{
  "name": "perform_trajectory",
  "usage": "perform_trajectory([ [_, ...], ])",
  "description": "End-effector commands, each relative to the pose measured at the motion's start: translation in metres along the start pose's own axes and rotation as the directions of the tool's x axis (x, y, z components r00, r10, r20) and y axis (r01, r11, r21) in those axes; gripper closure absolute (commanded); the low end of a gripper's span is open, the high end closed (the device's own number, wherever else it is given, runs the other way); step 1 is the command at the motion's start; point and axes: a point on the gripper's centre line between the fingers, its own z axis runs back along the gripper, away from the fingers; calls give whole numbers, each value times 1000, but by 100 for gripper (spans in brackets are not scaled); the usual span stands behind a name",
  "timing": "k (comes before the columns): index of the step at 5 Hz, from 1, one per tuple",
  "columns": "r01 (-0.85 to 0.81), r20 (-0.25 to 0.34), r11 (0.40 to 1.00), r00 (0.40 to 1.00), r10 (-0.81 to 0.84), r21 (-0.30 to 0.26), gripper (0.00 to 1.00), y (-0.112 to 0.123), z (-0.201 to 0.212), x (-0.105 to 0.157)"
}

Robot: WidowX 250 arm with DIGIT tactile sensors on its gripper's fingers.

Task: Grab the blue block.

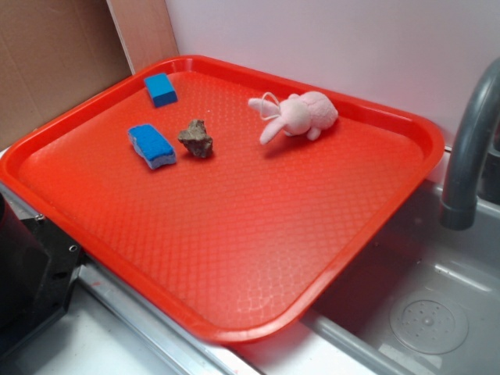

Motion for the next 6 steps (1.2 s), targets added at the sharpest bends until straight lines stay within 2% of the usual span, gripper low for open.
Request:
perform_trajectory([
  [1, 0, 0, 1000, 1000, 0, 0, 0, 0, 0, 0],
  [2, -154, -96, 976, 981, 170, 153, 0, 51, -50, 14],
  [3, -253, -50, 960, 964, 260, 120, 0, 59, -77, 53],
  [4, -480, 122, 868, 876, 467, 123, 0, 65, -97, 100],
  [5, -536, 185, 842, 836, 517, 64, 0, 86, -111, 129],
  [6, -543, 210, 839, 824, 526, 32, 0, 117, -122, 144],
])
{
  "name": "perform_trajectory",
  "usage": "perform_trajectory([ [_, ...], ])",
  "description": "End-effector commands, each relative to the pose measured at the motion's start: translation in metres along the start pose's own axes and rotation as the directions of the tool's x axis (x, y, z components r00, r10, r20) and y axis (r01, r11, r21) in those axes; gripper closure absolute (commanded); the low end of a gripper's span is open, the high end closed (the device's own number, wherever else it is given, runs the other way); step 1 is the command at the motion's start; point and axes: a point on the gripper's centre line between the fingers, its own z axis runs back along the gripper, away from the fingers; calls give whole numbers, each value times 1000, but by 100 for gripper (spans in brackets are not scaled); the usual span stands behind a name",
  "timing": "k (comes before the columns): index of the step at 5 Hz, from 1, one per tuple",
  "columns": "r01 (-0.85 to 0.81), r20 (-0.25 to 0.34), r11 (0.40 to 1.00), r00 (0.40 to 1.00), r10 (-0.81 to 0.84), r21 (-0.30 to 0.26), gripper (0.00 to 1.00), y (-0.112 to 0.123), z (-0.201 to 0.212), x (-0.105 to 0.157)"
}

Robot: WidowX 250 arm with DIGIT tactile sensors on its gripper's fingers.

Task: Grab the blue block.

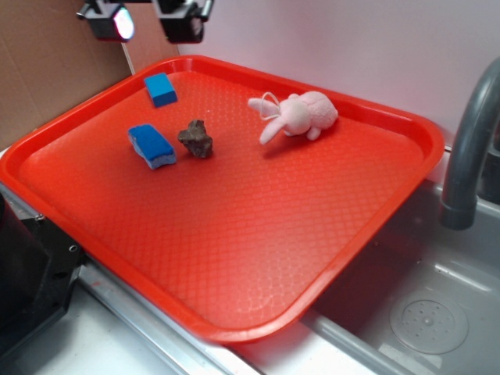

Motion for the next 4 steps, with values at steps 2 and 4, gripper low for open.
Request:
perform_trajectory([
  [2, -26, 81, 999, 996, 30, -46, 0, 23, 2, 41],
  [4, -236, 40, 970, 970, 238, -49, 0, 33, -57, 44],
])
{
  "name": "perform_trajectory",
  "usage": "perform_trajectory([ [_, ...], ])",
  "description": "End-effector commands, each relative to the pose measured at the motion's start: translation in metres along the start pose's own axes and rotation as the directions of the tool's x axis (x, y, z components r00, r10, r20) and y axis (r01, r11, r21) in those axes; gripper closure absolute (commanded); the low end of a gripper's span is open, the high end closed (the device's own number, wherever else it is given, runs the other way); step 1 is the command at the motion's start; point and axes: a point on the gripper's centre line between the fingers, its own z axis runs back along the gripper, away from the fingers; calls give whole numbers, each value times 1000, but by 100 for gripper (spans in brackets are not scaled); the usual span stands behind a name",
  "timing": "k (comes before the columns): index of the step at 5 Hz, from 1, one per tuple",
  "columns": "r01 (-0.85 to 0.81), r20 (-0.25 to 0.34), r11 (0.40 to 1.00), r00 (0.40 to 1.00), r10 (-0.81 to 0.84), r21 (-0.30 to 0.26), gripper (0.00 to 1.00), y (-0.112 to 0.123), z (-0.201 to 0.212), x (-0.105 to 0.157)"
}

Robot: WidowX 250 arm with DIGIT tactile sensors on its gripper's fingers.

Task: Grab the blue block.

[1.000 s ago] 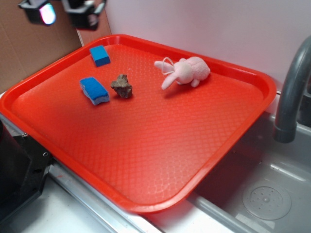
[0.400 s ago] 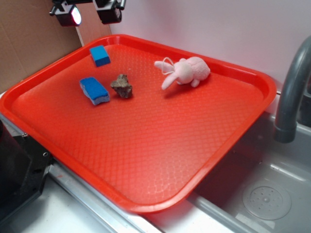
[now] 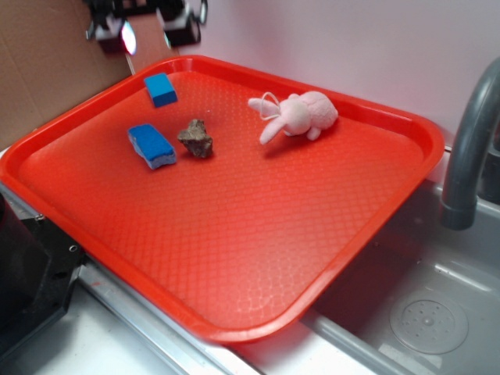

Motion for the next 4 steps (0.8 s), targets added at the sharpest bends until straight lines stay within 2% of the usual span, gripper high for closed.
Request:
perform_trajectory([
  [1, -53, 16, 996, 998, 54, -65, 0, 16, -21, 49],
  [2, -175, 92, 983, 980, 179, -48, 0, 18, -27, 60],
  [3, -214, 98, 976, 971, 218, -48, 0, 12, -37, 74],
  [4, -245, 63, 969, 967, 246, -22, 0, 16, -47, 78],
])
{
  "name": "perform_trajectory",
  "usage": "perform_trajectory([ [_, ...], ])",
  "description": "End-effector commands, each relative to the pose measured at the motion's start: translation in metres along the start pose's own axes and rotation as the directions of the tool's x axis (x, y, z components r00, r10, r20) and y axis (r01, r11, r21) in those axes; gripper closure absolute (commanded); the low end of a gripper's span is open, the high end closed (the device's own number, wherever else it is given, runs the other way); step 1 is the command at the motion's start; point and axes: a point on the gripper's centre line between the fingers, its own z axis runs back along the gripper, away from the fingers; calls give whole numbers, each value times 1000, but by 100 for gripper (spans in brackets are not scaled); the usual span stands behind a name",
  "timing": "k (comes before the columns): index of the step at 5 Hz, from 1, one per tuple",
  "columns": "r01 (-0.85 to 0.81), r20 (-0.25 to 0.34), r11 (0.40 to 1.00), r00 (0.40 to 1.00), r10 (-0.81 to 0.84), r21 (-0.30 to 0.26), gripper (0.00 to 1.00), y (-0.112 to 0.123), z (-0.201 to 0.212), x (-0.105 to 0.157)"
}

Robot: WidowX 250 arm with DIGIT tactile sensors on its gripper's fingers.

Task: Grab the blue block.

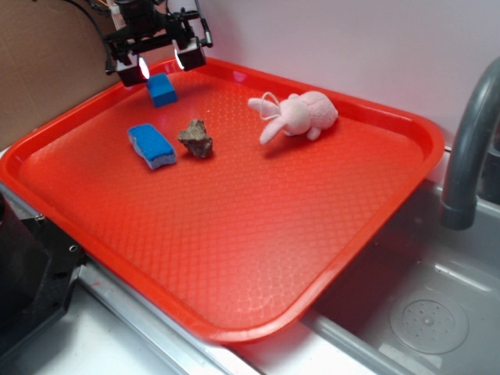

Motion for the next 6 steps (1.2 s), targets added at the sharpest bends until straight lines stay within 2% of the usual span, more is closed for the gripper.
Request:
perform_trajectory([
  [1, -13, -20, 999, 1000, 14, 35, 0, 4, -6, 13],
  [2, 26, -77, 999, 997, -22, 48, 100, 25, 2, -19],
  [3, 82, -118, 994, 990, -74, 67, 100, 18, 17, -27],
  [4, 156, -133, 986, 980, -147, 60, 100, 17, 37, -46],
  [5, 269, -83, 963, 960, -266, 23, 100, 10, 73, -61],
  [6, 289, -27, 957, 957, -289, -22, 100, 8, 93, -61],
])
